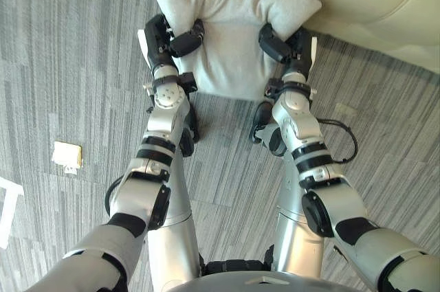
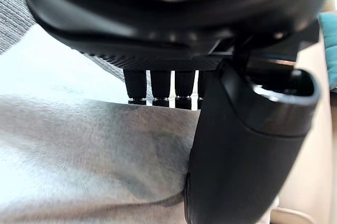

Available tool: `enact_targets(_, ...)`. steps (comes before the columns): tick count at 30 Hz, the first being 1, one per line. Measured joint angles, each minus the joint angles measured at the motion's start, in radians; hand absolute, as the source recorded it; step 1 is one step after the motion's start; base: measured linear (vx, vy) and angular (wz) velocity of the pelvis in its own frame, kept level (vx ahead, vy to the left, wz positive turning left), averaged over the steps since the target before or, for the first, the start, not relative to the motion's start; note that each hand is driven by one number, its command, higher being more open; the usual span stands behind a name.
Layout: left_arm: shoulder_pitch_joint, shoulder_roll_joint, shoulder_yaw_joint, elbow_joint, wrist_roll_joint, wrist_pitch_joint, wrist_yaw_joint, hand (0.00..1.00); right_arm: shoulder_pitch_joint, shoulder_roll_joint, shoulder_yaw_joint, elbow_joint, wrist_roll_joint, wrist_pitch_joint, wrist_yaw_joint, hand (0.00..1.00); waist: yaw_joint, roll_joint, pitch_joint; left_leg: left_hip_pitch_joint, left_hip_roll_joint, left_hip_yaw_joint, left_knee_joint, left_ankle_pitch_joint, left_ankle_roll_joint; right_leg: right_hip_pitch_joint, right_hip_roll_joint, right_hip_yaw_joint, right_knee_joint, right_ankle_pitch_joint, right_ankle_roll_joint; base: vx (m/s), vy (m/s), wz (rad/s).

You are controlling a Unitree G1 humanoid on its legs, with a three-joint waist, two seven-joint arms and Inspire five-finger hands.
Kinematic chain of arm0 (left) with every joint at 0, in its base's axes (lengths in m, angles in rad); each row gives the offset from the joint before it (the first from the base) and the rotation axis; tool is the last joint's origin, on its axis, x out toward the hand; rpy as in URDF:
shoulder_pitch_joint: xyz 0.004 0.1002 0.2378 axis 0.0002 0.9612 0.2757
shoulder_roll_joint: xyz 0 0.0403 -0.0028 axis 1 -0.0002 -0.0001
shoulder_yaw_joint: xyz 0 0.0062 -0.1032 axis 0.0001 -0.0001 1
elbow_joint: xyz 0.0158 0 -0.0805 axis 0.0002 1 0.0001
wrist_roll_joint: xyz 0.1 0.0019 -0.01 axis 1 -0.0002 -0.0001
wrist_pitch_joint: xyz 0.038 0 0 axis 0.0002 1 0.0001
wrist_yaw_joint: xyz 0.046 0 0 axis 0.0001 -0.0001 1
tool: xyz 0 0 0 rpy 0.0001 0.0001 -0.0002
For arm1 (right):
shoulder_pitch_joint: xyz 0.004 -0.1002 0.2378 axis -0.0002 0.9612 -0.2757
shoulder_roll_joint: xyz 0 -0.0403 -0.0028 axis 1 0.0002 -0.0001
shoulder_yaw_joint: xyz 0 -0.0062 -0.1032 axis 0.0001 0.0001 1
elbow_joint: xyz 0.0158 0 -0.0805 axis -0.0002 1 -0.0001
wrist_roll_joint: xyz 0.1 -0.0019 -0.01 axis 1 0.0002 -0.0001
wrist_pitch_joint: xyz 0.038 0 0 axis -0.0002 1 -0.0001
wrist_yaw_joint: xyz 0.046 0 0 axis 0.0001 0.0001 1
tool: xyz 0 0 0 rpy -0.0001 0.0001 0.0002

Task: Pick up cushions and gather them together orderly.

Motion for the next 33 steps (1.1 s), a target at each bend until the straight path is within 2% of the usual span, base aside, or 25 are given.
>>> enact_targets(3, 0.103, -0.014, -0.028, -0.111, 0.001, -0.01, 0.0, 0.0, 0.137, 0.001, 0.035, -0.151, -0.003, -0.05, 0.001, 0.0, 0.001, -0.003, -0.019, 0.134, -0.002, 0.019, -0.096, 0.011, -0.014, 0.123, 0.012, -0.003, -0.093, 0.015, 0.007, 0.06, 0.0, -0.09)
enact_targets(5, 0.218, -0.05, -0.069, -0.214, 0.002, -0.022, 0.0, 0.0, 0.265, 0.001, 0.037, -0.256, -0.004, -0.064, 0.005, 0.0, 0.004, -0.003, -0.027, 0.289, -0.011, 0.027, -0.181, 0.015, -0.018, 0.279, 0.02, -0.018, -0.181, 0.021, 0.01, 0.1, 0.008, -0.09)
enact_targets(7, 0.277, -0.073, -0.098, -0.257, 0.005, -0.03, -0.001, 0.0, 0.34, 0.0, 0.037, -0.301, -0.013, -0.078, 0.008, 0.0, 0.004, -0.005, -0.054, 0.348, -0.013, 0.03, -0.222, 0.018, -0.018, 0.341, 0.023, -0.026, -0.222, 0.022, 0.011, 0.13, -0.002, -0.02)
enact_targets(9, 0.387, -0.093, -0.136, -0.353, 0.01, -0.033, -0.011, 0.0, 0.477, -0.004, 0.037, -0.427, -0.049, -0.087, 0.023, 0.0, 0.004, -0.011, -0.074, 0.486, -0.018, 0.046, -0.291, 0.022, -0.02, 0.47, 0.031, -0.031, -0.291, 0.027, 0.01, 0.21, 0.0, -0.08)
enact_targets(10, 0.402, -0.096, -0.14, -0.36, 0.01, -0.034, -0.014, 0.0, 0.494, -0.005, 0.038, -0.44, -0.052, -0.088, 0.027, 0.0, 0.004, -0.01, -0.081, 0.502, -0.019, 0.046, -0.301, 0.022, -0.02, 0.486, 0.032, -0.031, -0.301, 0.027, 0.01, 0.18, 0.005, -0.12)
enact_targets(11, 0.466, -0.104, -0.15, -0.384, 0.01, -0.044, -0.032, 0.0, 0.568, -0.015, 0.047, -0.482, -0.067, -0.096, 0.043, 0.0, 0.003, -0.011, -0.129, 0.556, -0.022, 0.051, -0.345, 0.022, -0.02, 0.536, 0.038, -0.033, -0.343, 0.028, 0.015, 0.16, 0.005, -0.08)
enact_targets(18, 0.727, -0.1, -0.156, -0.465, 0.008, -0.074, -0.1, 0.0, 0.801, -0.044, 0.103, -0.567, -0.203, -0.103, 0.096, 0.0, 0.012, 0.0, -0.253, 0.823, -0.007, 0.098, -0.493, 0.003, -0.04, 0.776, 0.089, -0.019, -0.502, 0.03, 0.035, 0.17, 0.013, -0.2)
enact_targets(20, 0.768, -0.098, -0.159, -0.47, 0.008, -0.074, -0.113, 0.0, 0.828, -0.046, 0.105, -0.566, -0.22, -0.104, 0.108, 0.0, 0.01, 0.009, -0.272, 0.856, -0.008, 0.101, -0.502, -0.01, -0.041, 0.805, 0.093, -0.013, -0.515, 0.026, 0.038, 0.13, 0.039, -0.19)
enact_targets(23, 0.835, -0.083, -0.162, -0.467, 0.001, -0.074, -0.126, 0.0, 0.819, -0.062, 0.106, -0.486, -0.252, -0.109, 0.128, 0.0, 0.014, 0.012, -0.278, 0.934, -0.044, 0.078, -0.512, -0.073, -0.03, 0.849, 0.092, 0.008, -0.477, 0.023, 0.038, 0.11, 0.084, -0.48)
enact_targets(25, 0.884, -0.07, -0.168, -0.451, 0.0, -0.066, -0.135, 0.0, 0.817, -0.07, 0.11, -0.384, -0.279, -0.108, 0.134, 0.0, 0.003, 0.014, -0.284, 1.015, -0.052, 0.105, -0.498, -0.111, -0.019, 0.848, 0.056, -0.012, -0.351, 0.034, 0.02, 0.11, 0.07, -0.41)
enact_targets(27, 0.896, -0.07, -0.172, -0.451, 0.002, -0.06, -0.138, 0.0, 0.816, -0.084, 0.113, -0.346, -0.28, -0.107, 0.138, 0.0, -0.004, 0.015, -0.294, 1.036, -0.064, 0.109, -0.514, -0.118, -0.014, 0.853, 0.037, -0.028, -0.344, 0.038, 0.012, 0.1, 0.037, -0.12)
enact_targets(29, 0.898, -0.069, -0.175, -0.45, 0.002, -0.056, -0.138, 0.0, 0.805, -0.1, 0.112, -0.328, -0.282, -0.106, 0.145, 0.0, -0.009, 0.014, -0.293, 1.062, -0.072, 0.112, -0.546, -0.118, 0.002, 0.852, 0.026, -0.03, -0.328, 0.054, -0.013, 0.1, 0.017, -0.17)
enact_targets(30, 0.902, -0.06, -0.177, -0.434, 0.002, -0.052, -0.139, 0.0, 0.8, -0.109, 0.114, -0.307, -0.287, -0.103, 0.153, 0.0, -0.01, 0.021, -0.293, 1.114, -0.076, 0.112, -0.585, -0.117, 0.012, 0.843, 0.031, -0.026, -0.304, 0.048, -0.055, 0.09, -0.005, -0.21)
enact_targets(31, 0.905, -0.056, -0.177, -0.424, 0.001, -0.052, -0.139, 0.0, 0.801, -0.112, 0.116, -0.299, -0.288, -0.103, 0.156, 0.0, -0.011, 0.027, -0.299, 1.132, -0.076, 0.114, -0.603, -0.118, 0.012, 0.849, 0.043, -0.022, -0.342, 0.033, -0.038, 0.17, -0.016, -0.24)
enact_targets(32, 0.904, -0.049, -0.173, -0.416, 0.001, -0.052, -0.139, 0.0, 0.796, -0.121, 0.125, -0.296, -0.292, -0.103, 0.16, 0.0, -0.011, 0.033, -0.308, 1.163, -0.076, 0.117, -0.641, -0.118, 0.012, 0.845, 0.067, -0.008, -0.484, 0.041, -0.004, 0.21, -0.057, -0.09)
enact_targets(33, 0.905, -0.046, -0.175, -0.411, 0.002, -0.053, -0.139, 0.0, 0.795, -0.126, 0.128, -0.293, -0.297, -0.103, 0.161, 0.0, -0.013, 0.034, -0.313, 1.195, -0.082, 0.119, -0.673, -0.117, -0.006, 0.849, 0.1, 0.01, -0.645, 0.143, 0.029, 0.25, -0.074, 0.02)
